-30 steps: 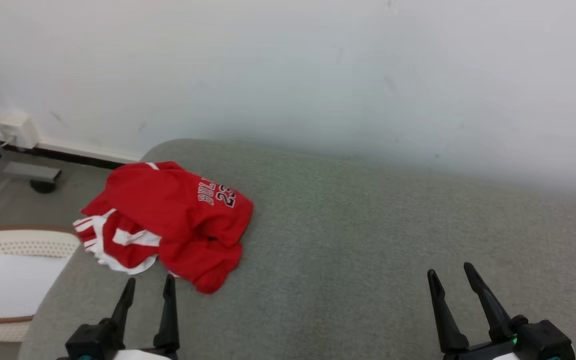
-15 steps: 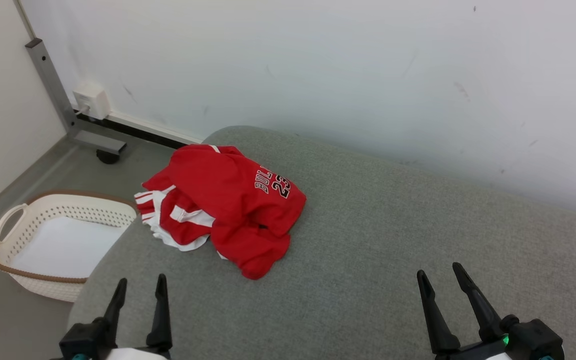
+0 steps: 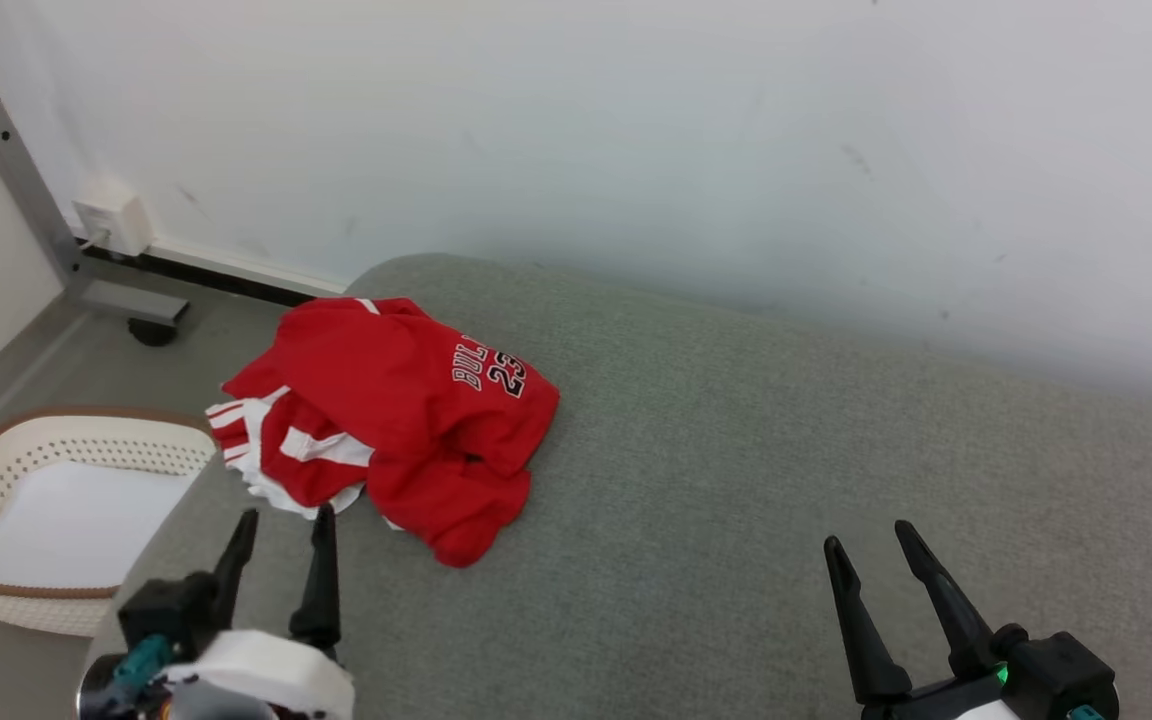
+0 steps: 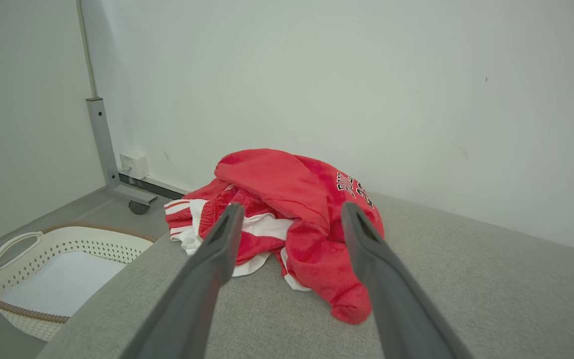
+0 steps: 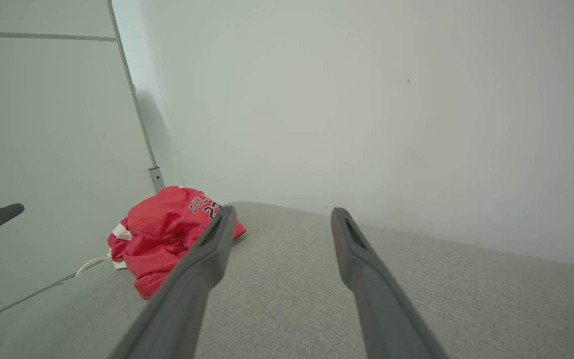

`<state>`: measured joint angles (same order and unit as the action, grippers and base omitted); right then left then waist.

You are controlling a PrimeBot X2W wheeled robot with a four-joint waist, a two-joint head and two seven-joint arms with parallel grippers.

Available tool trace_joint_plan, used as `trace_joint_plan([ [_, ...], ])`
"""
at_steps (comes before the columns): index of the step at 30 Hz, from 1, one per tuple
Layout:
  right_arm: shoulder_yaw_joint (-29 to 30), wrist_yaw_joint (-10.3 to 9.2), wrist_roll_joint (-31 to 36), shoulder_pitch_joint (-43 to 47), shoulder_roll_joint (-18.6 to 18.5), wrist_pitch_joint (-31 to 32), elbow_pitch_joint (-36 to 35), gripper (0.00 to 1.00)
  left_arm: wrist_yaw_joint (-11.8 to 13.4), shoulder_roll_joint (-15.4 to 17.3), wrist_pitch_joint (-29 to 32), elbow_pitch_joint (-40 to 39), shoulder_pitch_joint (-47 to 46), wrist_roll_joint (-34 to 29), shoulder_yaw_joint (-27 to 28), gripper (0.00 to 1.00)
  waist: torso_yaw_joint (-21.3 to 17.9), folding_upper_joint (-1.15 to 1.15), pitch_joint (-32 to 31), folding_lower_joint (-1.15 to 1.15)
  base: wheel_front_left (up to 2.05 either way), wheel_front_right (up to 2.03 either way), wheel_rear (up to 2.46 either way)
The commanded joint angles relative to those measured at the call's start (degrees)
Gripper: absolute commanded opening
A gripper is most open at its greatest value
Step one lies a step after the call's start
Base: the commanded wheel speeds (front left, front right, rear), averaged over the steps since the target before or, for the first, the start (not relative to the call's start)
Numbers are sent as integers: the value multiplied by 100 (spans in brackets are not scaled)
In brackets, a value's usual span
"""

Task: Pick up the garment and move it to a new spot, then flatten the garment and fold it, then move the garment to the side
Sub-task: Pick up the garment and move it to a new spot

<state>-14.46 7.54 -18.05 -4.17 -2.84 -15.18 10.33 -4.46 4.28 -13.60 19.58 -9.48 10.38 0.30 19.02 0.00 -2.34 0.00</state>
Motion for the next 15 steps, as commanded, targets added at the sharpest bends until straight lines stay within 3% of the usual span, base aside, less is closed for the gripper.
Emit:
trace_joint_plan([
  [1,2,-10,-26,-51,-11,4,19,100,-19,70,115,70,-152,47,-6,100,-143,0,63,0,0,0,0],
  [15,-80,-10,87,-399,-17,4,29,100,-207,460,1441,1313,-1445,587,-40,100,-1183,0,765,0,0,0,0],
])
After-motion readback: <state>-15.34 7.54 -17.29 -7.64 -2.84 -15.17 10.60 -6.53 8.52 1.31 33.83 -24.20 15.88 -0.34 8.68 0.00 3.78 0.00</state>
